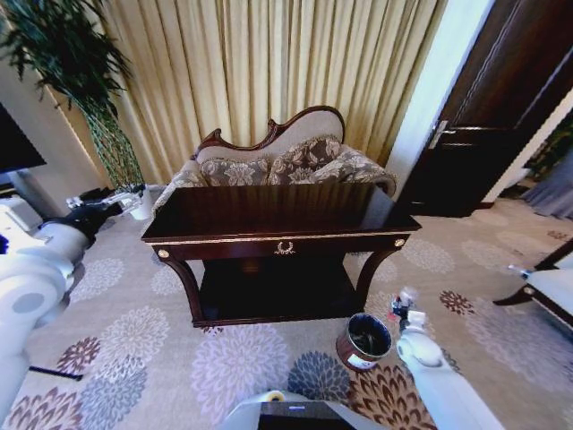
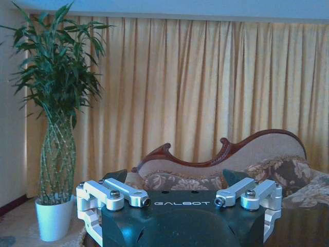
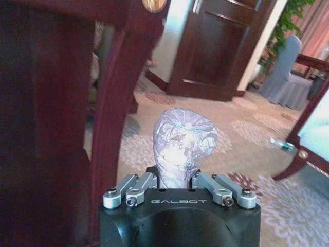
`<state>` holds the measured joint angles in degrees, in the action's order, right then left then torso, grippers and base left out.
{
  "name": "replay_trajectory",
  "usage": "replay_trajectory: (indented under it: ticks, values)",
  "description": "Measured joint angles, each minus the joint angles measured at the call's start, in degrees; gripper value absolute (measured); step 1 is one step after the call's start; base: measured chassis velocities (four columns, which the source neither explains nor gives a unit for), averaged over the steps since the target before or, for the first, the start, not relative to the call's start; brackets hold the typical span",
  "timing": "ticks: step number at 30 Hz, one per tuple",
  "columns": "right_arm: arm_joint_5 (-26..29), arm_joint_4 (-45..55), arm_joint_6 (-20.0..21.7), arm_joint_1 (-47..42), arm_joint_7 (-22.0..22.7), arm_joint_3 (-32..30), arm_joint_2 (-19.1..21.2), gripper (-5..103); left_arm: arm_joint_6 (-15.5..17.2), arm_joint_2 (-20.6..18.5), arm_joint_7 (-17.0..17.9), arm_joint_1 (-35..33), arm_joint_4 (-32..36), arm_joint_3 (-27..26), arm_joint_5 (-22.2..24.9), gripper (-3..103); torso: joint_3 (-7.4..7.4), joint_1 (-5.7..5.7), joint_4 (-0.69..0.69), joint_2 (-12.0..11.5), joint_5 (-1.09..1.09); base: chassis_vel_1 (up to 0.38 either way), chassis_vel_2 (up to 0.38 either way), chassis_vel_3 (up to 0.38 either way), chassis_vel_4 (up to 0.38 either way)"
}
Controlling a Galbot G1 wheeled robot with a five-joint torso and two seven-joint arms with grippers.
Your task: Move to the front of the table and place the trash on the table into the trash bin.
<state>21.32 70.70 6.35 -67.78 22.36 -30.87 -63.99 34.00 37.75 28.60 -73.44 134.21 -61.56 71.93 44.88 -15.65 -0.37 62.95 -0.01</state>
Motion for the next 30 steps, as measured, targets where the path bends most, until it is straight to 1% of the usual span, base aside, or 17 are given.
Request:
replay_trajectory:
  ticks: [2, 6, 9, 10, 12, 13, 15, 16, 19, 21, 22, 23, 25, 26, 27, 28, 30]
  values:
    - [-2.3, -5.5, -1.7, 2.8, -0.4, 0.2, -0.9, 25, -0.1, -0.8, 0.0, -1.0, 0.0, -1.5, 0.3, 100, 0.0, 0.0, -0.01, 0.0, 0.01, 0.0, 0.0, 0.0, 0.0]
    - [-4.3, -8.1, -1.9, 3.4, -1.3, 0.3, -1.9, 21, -0.1, -1.3, -0.1, -1.7, -0.1, -2.4, 0.4, 100, 0.0, 0.0, -0.05, 0.0, 0.02, 0.0, 0.0, 0.0, 0.0]
    - [-5.7, -8.6, -1.8, 2.3, -1.5, 0.1, -3.2, 35, -0.1, -1.4, -0.2, -1.7, -0.5, -1.9, 0.3, 100, 0.0, 0.01, -0.04, 0.0, 0.0, 0.0, 0.0, 0.0, 0.0]
    - [-5.7, -8.6, -1.8, 2.3, -1.5, 0.1, -3.2, 35, -0.1, -1.4, -0.2, -1.7, -0.5, -1.9, 0.3, 100, 0.0, 0.01, -0.04, 0.0, 0.0, 0.0, 0.0, 0.0, 0.0]
    - [-7.2, -8.1, -2.3, 1.2, -1.3, -0.2, -3.9, 46, -0.2, -1.6, -0.3, -0.9, -0.9, -0.8, 0.2, 100, 0.0, 0.0, -0.04, 0.0, 0.01, 0.0, 0.0, 0.0, 0.0]
    - [-7.2, -8.1, -2.3, 1.2, -1.3, -0.2, -3.9, 46, -0.2, -1.6, -0.3, -0.9, -0.9, -0.8, 0.2, 100, 0.0, 0.0, -0.04, 0.0, 0.01, 0.0, 0.0, 0.0, 0.0]
    - [-8.2, -6.8, -2.6, 0.2, -0.8, -0.5, -4.3, 57, -0.2, -1.7, -0.4, 0.4, -1.6, 0.8, 0.1, 100, 0.0, 0.01, -0.05, 0.0, 0.01, 0.0, 0.0, 0.0, 0.0]
    - [-8.2, -6.8, -2.6, 0.2, -0.8, -0.5, -4.3, 57, -0.2, -1.7, -0.4, 0.4, -1.6, 0.8, 0.1, 100, 0.0, 0.01, -0.05, 0.0, 0.01, 0.0, 0.0, 0.0, 0.0]
    - [-8.6, -4.3, -2.6, -0.6, 0.5, -1.4, -5.2, 73, -0.2, -1.7, -0.4, 3.2, -3.1, 3.9, -0.3, 100, 0.0, 0.01, -0.03, 0.0, 0.0, 0.0, 0.0, 0.0, 0.0]
    - [-8.6, -3.8, -2.5, -0.8, 0.6, -1.5, -5.4, 73, -0.2, -1.7, -0.4, 3.7, -3.3, 4.4, -0.4, 100, 0.0, 0.0, -0.02, 0.0, 0.0, 0.0, 0.0, 0.0, 0.0]
    - [-8.7, -3.2, -2.4, -1.0, 0.8, -1.6, -5.5, 78, -0.2, -1.7, -0.5, 4.2, -3.6, 5.0, -0.5, 100, 0.0, 0.0, -0.03, 0.0, 0.0, 0.0, 0.0, 0.0, 0.0]
    - [-8.9, -2.3, -2.1, -1.3, 1.0, -1.8, -5.8, 89, -0.2, -1.7, -0.8, 4.9, -4.0, 5.6, -0.5, 100, 0.0, 0.0, -0.04, 0.0, 0.01, 0.0, 0.0, 0.0, 0.0]
    - [-8.9, -2.0, -2.0, -1.4, 1.1, -1.9, -5.9, 89, -0.2, -1.7, -1.0, 5.2, -4.2, 5.8, -0.6, 100, 0.0, 0.0, -0.04, 0.0, 0.01, 0.0, 0.0, 0.0, 0.0]
    - [-8.9, -0.9, -1.7, -1.6, 1.5, -2.1, -6.1, 94, -0.2, -1.9, -1.4, 5.7, -4.7, 6.1, -0.6, 100, 0.0, 0.0, -0.03, 0.0, 0.02, 0.0, 0.0, 0.0, 0.0]
    - [-8.9, -0.9, -1.7, -1.6, 1.5, -2.1, -6.1, 94, -0.2, -1.9, -1.4, 5.7, -4.7, 6.1, -0.6, 100, 0.0, 0.0, -0.03, 0.0, 0.02, 0.0, 0.0, 0.0, 0.0]
    - [-8.9, 1.1, -1.5, -2.2, 1.9, -2.3, -6.3, 99, -0.2, -2.0, -1.7, 6.3, -5.2, 6.2, -0.7, 100, 0.0, 0.01, -0.03, 0.0, 0.02, 0.0, 0.0, 0.0, 0.0]
    - [-8.1, 6.3, -1.2, -4.1, 1.9, -2.7, -6.2, 100, -0.2, -2.0, -2.0, 6.9, -5.7, 6.3, -0.7, 100, 0.0, 0.0, -0.03, 0.0, 0.02, 0.0, 0.0, 0.0, 0.0]
